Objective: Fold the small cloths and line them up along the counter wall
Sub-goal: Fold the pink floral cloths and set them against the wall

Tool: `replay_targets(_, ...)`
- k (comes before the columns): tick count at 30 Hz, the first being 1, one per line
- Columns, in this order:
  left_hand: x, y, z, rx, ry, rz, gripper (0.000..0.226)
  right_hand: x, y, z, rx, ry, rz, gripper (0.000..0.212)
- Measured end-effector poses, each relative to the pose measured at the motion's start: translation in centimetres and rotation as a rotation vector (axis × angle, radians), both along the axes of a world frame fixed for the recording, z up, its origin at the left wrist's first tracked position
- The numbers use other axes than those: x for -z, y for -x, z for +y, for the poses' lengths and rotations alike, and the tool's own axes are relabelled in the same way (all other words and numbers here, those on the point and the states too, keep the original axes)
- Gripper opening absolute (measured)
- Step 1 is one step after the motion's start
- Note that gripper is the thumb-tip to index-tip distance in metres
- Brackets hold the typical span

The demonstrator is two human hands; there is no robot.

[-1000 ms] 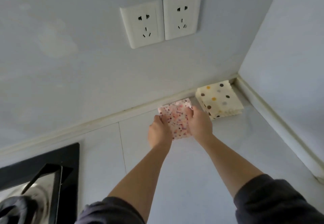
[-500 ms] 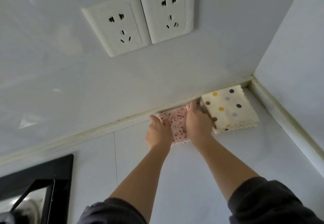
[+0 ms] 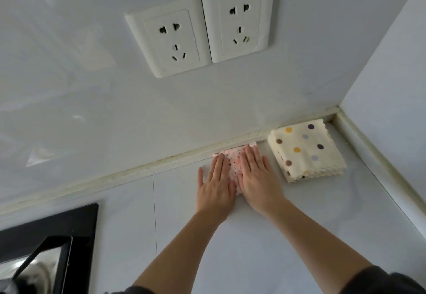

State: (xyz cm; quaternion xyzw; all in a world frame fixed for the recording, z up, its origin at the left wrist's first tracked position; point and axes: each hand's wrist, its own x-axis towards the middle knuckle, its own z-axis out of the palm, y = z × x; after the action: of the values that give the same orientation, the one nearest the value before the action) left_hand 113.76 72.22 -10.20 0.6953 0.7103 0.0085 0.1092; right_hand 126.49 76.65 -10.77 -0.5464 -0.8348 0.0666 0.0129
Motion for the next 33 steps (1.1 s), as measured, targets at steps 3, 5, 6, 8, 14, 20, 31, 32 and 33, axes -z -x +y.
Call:
replay_targets(3, -0.7, -0.2, 0.1, -0.011, 0.067, 0.047, 0.072, -0.7, 0.4, 0.0, 0.025, 0.017, 0.019, 0.061)
replay_targets(5, -1.9, -0.2, 0.3, -0.012, 0.098, 0.041, 0.068, -1.9, 0.4, 0.1, 0.017, 0.102, -0.032, 0.059)
replay_targets(6, -2.8, -0.2, 0.2, -0.017, 0.119, 0.015, 0.062, -2.3, 0.4, 0.3, 0.016, 0.111, -0.084, 0.061)
replay_targets(8, -4.4, 0.3, -0.8, -0.051, 0.122, -0.079, 0.061, -3.4, 0.4, -0.4, 0.009, 0.119, -0.066, 0.067)
replay_targets(14, -7.3, 5.4, -11.3, -0.060, -0.002, -0.290, 0.060, -6.5, 3.2, -9.8, 0.022, 0.018, 0.237, 0.067)
replay_targets(20, -10.6, 12.3, -26.0, -0.169, -0.178, -0.521, 0.048, -10.6, 9.5, -23.2, 0.071, 0.230, 0.407, 0.057)
replay_targets(31, -15.3, 28.5, -55.7, -0.395, -0.390, -0.547, 0.038, -16.9, 26.5, -50.2, -0.183, 0.318, 0.529, 0.055)
replay_targets(32, -15.7, 30.0, -57.4, -0.421, -0.409, -0.550, 0.037, -17.4, 27.9, -51.6, -0.208, 0.310, 0.529, 0.055)
replay_targets(33, -16.0, 31.4, -58.8, -0.446, -0.428, -0.556, 0.037, -17.9, 29.3, -52.6, -0.230, 0.299, 0.527, 0.055)
